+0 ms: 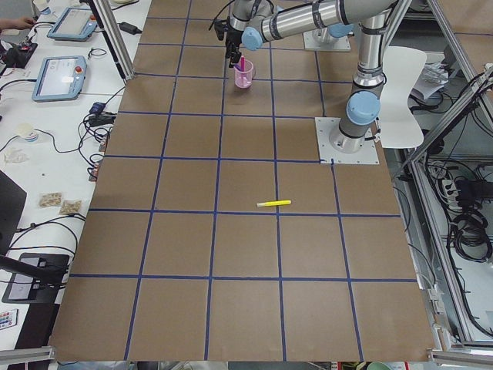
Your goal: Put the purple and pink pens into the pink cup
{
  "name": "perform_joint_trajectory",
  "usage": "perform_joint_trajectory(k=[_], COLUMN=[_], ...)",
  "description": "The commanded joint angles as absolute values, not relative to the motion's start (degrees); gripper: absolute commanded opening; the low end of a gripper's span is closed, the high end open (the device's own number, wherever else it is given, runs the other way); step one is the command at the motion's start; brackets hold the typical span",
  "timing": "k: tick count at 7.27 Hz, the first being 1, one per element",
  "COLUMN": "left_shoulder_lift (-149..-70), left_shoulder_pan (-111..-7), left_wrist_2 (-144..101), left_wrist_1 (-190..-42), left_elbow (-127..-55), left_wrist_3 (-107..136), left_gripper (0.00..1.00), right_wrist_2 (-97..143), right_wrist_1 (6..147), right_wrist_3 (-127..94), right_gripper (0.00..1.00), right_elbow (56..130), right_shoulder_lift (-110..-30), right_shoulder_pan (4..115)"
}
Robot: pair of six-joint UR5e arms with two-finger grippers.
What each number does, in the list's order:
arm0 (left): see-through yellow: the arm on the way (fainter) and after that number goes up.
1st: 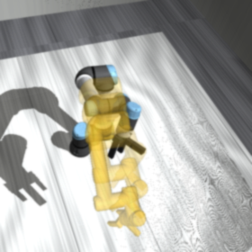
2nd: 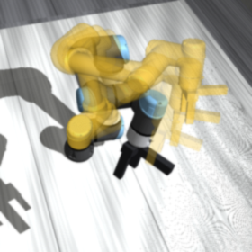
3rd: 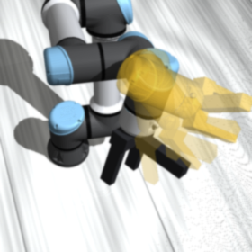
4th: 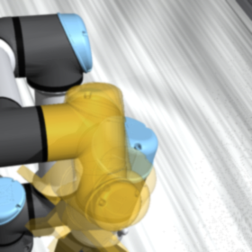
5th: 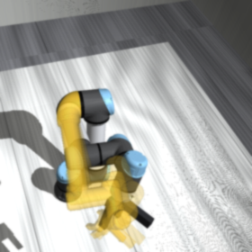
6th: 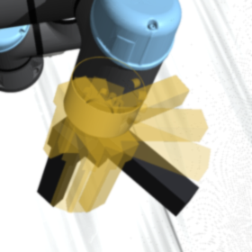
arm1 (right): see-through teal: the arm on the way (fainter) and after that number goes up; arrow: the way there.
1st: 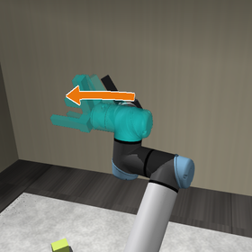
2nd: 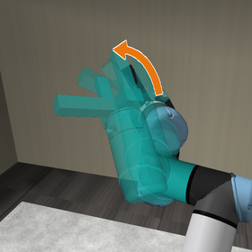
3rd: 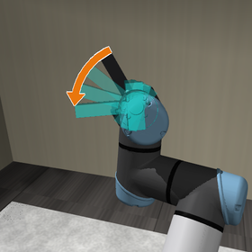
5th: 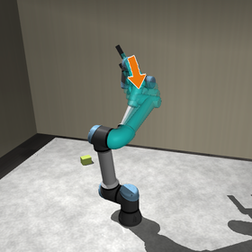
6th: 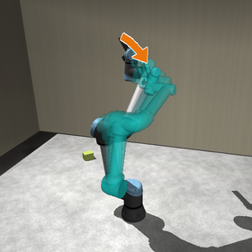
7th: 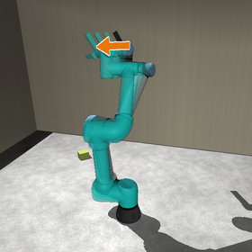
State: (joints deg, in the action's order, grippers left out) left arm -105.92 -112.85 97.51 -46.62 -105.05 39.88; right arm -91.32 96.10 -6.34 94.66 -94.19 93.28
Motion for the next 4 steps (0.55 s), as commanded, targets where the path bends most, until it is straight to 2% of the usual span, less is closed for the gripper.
perform_joint_trajectory(k=[1, 3, 4], left_shoulder_lift=[-105.82, -103.90, -103.63], left_shoulder_pan=[-112.85, -110.58, -107.09], left_wrist_2=[97.38, 96.59, 95.11], left_wrist_1=[-46.84, -49.64, -55.57], left_elbow=[-105.03, -102.15, -98.39], left_wrist_3=[39.90, 38.94, 37.98], left_gripper=[1.00, 1.00, 1.00], right_wrist_2=[-91.23, -91.23, -91.23], right_wrist_1=[96.06, 96.06, 96.06], right_wrist_3=[-6.33, -6.33, -6.33], right_gripper=[1.00, 1.00, 1.00], right_elbow=[94.66, 94.66, 94.66], right_shoulder_lift=[-94.22, -94.22, -94.22], right_shoulder_pan=[93.34, 93.34, 93.34])
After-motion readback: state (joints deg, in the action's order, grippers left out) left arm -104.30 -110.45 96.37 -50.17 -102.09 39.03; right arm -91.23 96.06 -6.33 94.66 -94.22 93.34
